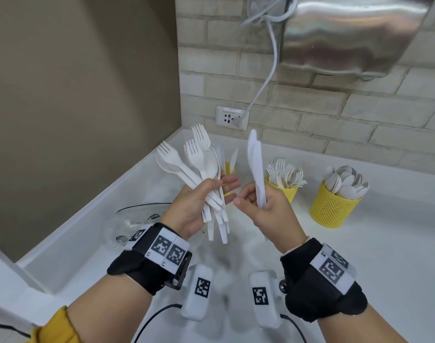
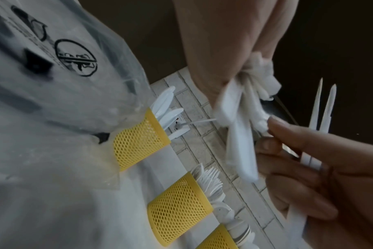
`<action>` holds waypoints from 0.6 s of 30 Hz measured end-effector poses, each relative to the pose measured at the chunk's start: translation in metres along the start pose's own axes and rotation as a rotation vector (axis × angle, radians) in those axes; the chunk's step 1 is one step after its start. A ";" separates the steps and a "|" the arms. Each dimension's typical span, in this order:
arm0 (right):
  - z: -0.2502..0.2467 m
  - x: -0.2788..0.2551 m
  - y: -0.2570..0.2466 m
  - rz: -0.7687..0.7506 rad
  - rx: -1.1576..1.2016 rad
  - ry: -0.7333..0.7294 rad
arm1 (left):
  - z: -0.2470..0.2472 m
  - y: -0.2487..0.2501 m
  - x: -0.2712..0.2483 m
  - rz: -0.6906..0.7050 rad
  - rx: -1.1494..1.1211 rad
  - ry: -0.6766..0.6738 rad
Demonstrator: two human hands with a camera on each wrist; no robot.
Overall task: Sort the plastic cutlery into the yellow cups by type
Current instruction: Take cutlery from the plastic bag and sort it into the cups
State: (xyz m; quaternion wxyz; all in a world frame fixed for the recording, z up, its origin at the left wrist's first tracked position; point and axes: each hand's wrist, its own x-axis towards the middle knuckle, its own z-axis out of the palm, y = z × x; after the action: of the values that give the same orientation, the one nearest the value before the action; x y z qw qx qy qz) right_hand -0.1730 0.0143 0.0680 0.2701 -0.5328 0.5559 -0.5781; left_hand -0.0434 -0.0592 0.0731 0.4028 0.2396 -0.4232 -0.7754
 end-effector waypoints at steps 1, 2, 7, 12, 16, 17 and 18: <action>0.000 -0.002 0.001 -0.008 -0.021 -0.044 | 0.001 0.000 0.001 -0.008 0.001 0.016; 0.000 -0.004 0.002 0.003 -0.046 -0.093 | 0.002 0.000 0.002 -0.018 0.001 0.036; 0.004 -0.008 0.010 0.049 -0.213 -0.162 | 0.007 -0.001 0.005 0.028 0.079 0.077; 0.000 -0.006 0.014 0.005 -0.324 -0.151 | 0.009 -0.001 0.010 0.057 0.086 0.092; -0.009 -0.009 0.015 0.088 -0.286 -0.198 | 0.007 0.003 0.013 0.092 0.059 0.117; -0.012 -0.010 0.013 0.128 -0.263 -0.237 | 0.005 0.003 0.014 0.096 0.045 0.130; -0.015 -0.010 0.011 0.176 -0.236 -0.275 | 0.003 0.004 0.015 0.098 0.034 0.149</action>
State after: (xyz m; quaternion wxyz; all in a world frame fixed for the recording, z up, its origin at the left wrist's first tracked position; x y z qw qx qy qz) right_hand -0.1871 0.0258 0.0573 0.3284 -0.5840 0.6221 -0.4050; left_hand -0.0530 -0.0715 0.0775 0.4665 0.2825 -0.4162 -0.7276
